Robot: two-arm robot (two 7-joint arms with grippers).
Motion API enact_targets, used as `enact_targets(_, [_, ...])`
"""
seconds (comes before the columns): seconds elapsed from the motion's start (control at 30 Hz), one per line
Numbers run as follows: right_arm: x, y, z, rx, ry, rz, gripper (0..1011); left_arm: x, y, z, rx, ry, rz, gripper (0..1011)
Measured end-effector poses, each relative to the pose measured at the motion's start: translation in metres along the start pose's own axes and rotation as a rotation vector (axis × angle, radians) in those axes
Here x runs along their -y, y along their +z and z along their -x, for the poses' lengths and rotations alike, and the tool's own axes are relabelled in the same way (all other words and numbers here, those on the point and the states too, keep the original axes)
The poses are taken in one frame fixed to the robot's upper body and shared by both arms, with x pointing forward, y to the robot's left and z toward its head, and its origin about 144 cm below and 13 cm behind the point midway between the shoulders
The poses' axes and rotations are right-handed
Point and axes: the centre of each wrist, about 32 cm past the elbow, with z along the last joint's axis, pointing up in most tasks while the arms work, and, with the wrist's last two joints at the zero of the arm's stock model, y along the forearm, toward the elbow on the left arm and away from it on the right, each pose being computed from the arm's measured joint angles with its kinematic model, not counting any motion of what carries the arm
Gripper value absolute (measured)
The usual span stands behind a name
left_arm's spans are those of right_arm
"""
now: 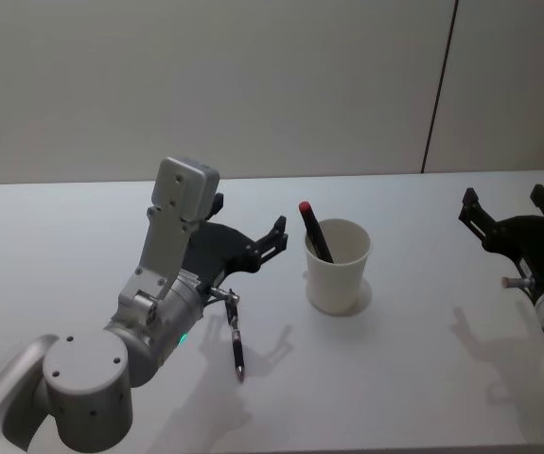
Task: Place the pen into the pen holder.
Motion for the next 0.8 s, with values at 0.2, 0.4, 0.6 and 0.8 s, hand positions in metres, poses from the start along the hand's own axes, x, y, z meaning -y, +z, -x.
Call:
enact_targets(0.2, [0.0002, 0.0001, -0.0003, 0.0, -0.001, 0.001, 1001, 0.0006, 0.002, 0.0008, -0.059, 0.021, -0.07, 1004])
enact_targets(0.4, [0.0004, 0.0001, -0.0006, 0.0, -0.002, 0.001, 1001, 0.0021, 0.0042, 0.0007, -0.111, 0.035, -0.153, 1004])
enact_targets(0.6, [0.0005, 0.0001, -0.0007, 0.0, -0.003, 0.002, 1001, 0.0043, 0.0055, -0.0002, -0.149, 0.044, -0.228, 1004])
enact_targets(0.8, [0.0006, 0.0001, -0.0007, 0.0, -0.003, 0.002, 1001, 0.0072, 0.0038, -0.0018, -0.187, 0.049, -0.312, 1004])
